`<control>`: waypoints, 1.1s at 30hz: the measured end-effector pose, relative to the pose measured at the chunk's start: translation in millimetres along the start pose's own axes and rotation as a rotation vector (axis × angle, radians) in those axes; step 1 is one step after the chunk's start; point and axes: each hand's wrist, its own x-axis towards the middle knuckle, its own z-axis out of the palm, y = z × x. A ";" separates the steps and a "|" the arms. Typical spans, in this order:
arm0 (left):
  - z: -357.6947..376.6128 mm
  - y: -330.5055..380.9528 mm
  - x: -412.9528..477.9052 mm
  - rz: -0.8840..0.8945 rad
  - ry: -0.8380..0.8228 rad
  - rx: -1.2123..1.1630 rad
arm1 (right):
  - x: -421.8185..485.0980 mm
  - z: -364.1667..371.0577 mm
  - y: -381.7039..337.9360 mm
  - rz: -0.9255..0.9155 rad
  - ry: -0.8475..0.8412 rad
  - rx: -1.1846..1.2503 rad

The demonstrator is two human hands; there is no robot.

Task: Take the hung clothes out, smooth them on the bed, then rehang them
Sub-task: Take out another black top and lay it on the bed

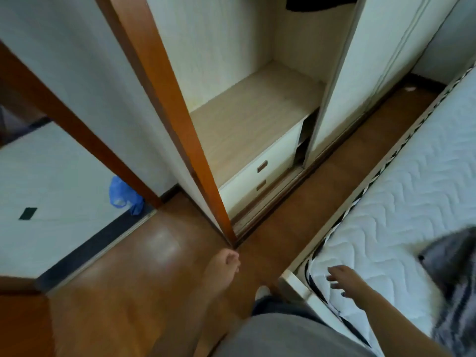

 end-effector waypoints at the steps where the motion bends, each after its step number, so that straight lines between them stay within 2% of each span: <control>1: -11.1 10.6 12.3 0.024 -0.017 0.025 | 4.5 1.6 -19.7 -0.035 0.005 0.041; 7: -59.1 85.9 46.4 0.237 -0.079 -0.048 | 14.2 9.4 -113.7 -0.260 0.142 0.149; 11: -74.4 156.6 71.4 0.305 -0.120 -0.230 | -1.6 0.0 -169.5 -0.393 0.301 0.200; 19: -78.0 267.1 115.8 0.596 -0.135 -0.393 | -31.2 -67.6 -262.3 -0.654 0.487 0.198; 22: -89.9 303.1 134.5 0.739 -0.056 -0.393 | -33.6 -100.6 -318.3 -0.793 0.512 0.184; 25: -105.8 329.5 161.6 0.808 0.085 -0.424 | -20.5 -130.0 -378.7 -0.891 0.490 0.189; 29: -112.4 371.2 218.7 0.753 0.330 -0.579 | 15.5 -178.0 -456.1 -1.038 0.411 0.139; 33: -115.2 429.4 256.2 0.743 0.376 -0.613 | 35.9 -231.7 -505.0 -1.166 0.394 0.061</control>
